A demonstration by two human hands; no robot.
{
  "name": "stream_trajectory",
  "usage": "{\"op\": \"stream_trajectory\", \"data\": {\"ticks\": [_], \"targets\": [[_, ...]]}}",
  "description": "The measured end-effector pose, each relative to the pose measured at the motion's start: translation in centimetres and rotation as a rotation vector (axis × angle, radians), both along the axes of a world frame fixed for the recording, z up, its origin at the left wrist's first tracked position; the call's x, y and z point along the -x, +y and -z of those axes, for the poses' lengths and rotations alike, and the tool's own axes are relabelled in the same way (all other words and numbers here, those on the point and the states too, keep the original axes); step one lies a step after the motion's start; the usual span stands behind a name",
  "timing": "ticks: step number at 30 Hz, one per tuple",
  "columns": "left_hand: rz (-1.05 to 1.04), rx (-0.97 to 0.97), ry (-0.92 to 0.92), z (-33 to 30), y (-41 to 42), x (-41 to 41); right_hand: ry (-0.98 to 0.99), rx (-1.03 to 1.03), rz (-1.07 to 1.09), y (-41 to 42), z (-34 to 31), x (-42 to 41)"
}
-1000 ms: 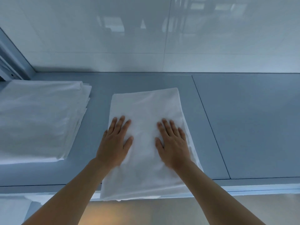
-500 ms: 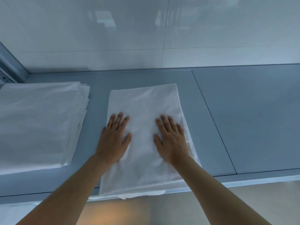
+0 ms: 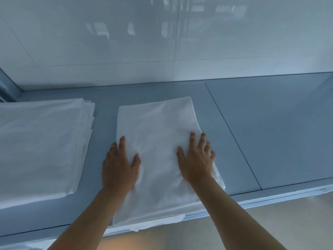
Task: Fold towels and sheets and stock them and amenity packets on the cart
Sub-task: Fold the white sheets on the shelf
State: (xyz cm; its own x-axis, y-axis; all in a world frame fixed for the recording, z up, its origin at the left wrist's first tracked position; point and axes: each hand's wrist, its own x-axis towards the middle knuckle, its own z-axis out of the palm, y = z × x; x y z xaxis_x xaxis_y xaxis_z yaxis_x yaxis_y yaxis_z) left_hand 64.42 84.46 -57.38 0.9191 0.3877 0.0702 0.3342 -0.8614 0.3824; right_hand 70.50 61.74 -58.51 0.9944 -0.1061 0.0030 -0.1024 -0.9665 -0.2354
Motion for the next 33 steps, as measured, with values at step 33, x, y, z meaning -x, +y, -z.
{"op": "stream_trajectory", "data": {"ticks": [33], "targets": [[0.064, 0.248, -0.265, -15.7, 23.9, 0.5, -0.302, -0.574, 0.042, 24.5, -15.5, 2.2]]}}
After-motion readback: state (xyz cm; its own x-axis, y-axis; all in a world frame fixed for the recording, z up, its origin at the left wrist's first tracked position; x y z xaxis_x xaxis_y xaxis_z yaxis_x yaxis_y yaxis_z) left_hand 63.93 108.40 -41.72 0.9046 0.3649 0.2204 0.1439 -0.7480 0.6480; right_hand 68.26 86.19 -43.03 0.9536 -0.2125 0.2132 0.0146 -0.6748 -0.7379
